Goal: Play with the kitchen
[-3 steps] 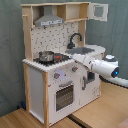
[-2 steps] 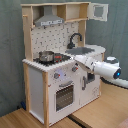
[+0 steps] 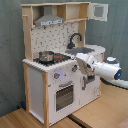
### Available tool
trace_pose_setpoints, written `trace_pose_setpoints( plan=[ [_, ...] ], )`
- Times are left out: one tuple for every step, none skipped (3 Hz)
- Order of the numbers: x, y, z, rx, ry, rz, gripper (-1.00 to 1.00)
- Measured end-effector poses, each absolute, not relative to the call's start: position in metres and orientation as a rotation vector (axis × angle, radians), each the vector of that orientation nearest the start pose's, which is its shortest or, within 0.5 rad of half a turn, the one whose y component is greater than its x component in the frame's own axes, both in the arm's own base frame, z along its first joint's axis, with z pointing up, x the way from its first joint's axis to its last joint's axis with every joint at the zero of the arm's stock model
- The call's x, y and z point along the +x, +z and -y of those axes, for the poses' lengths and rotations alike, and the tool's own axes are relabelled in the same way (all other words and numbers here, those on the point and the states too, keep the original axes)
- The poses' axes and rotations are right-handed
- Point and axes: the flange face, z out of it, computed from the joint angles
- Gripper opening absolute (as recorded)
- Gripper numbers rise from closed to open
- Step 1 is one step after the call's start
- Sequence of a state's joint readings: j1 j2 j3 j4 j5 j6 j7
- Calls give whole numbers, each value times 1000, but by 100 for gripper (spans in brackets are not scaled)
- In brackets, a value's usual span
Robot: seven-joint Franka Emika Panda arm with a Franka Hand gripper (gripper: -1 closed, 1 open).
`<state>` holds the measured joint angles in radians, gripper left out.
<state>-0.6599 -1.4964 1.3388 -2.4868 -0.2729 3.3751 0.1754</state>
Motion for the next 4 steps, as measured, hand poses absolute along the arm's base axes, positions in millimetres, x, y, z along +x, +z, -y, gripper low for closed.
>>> trace_pose_setpoints(
  plan=[
    [270, 426, -437, 1231, 1565, -1219, 100],
    [267, 420, -443, 1309, 1638, -1189, 100],
    [261, 402, -450, 1384, 1672, -1176, 100],
    [252, 372, -458, 1464, 1690, -1173, 100]
  ],
)
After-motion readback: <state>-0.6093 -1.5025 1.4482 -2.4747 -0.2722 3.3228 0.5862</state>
